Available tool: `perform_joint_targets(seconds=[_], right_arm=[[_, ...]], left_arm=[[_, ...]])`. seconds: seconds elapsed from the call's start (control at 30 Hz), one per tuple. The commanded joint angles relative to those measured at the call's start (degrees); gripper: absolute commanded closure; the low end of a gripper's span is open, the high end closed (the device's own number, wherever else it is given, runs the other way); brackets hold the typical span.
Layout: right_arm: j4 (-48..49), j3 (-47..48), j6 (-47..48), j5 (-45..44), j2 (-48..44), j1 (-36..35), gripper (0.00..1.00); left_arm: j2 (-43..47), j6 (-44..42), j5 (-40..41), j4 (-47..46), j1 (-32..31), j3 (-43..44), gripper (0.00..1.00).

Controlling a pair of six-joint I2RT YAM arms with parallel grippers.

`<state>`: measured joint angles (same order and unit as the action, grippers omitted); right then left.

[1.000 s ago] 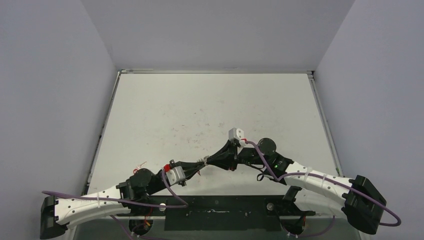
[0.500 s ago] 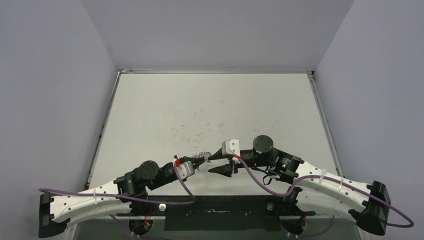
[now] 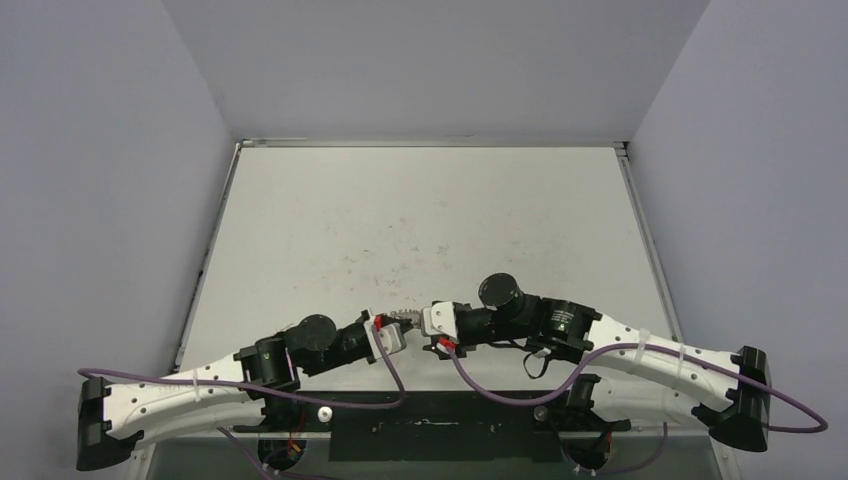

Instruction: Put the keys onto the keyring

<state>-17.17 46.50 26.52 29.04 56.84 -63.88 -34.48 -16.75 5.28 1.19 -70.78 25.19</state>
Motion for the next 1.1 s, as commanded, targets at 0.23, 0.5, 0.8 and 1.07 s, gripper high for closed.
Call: perform_joint_targets(seconds=[0.23,0.5,0.8,1.07], right_arm=[[4.1,3.2,-5.6,-14.3,4.7,-5.1,0.61],[4.1,4.2,-6.9,-17.9,4.7,-5.5,0.69],[5.0,3.8,-7.6,-19.5,4.6,-5.5,0.8],[5.5,3.5,-7.1,-19.1,4.1,-5.5,1.0]], left_arm=[[-0.4,0.4,-0.5,-2.4,0.1,2.8,1.0],[-0.5,0.6,-0.8,-3.2,0.1,2.5,1.0],[-0.8,0.5,-1.1,-3.4,0.1,2.5,1.0],[-0.6,0.7,-1.0,-3.5,0.1,2.0,1.0]])
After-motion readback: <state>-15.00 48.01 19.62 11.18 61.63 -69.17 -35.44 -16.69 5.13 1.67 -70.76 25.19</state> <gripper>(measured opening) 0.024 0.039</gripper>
